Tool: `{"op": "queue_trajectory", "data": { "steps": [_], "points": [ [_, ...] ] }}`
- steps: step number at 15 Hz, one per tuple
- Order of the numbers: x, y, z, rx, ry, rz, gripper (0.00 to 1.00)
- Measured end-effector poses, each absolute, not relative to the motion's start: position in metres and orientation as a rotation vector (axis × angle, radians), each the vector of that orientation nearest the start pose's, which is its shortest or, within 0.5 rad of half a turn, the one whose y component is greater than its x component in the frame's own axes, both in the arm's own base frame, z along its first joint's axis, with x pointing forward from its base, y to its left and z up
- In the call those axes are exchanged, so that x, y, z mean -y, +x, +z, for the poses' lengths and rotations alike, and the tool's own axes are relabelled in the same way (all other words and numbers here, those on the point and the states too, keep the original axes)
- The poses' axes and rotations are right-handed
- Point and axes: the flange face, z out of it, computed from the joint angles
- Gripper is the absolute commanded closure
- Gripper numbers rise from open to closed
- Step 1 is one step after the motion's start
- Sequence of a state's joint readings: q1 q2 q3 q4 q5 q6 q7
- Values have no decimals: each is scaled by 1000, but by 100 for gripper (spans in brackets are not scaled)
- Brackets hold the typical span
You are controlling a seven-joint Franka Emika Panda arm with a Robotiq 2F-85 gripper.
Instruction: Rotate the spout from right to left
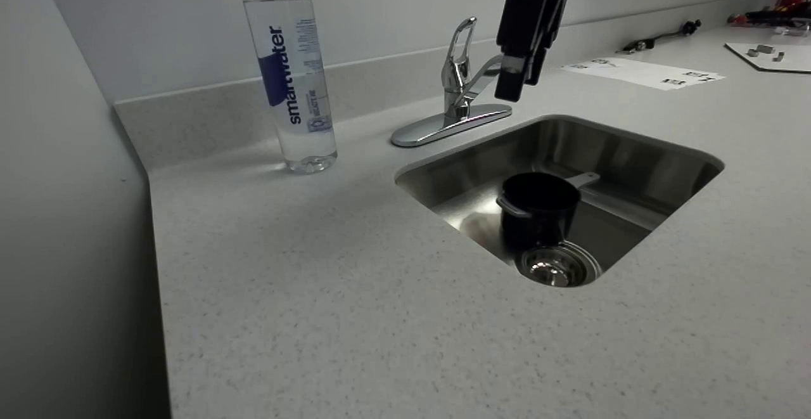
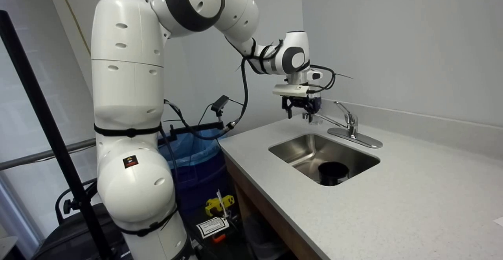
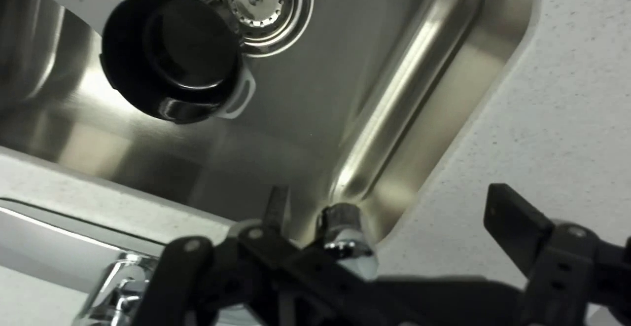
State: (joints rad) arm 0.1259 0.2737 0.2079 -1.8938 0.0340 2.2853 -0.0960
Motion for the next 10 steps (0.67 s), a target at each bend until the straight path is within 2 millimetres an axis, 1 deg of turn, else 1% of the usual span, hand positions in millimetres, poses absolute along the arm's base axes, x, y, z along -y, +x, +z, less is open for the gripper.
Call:
{"op": "queue_trajectory", "data": {
  "steps": [4, 7, 10],
  "points": [
    [-244, 584, 381, 664, -2926, -233, 0],
    [-280, 577, 391, 668, -2882, -361, 0],
    [-304, 572, 398, 644, -2848, -463, 0]
  ]
}}
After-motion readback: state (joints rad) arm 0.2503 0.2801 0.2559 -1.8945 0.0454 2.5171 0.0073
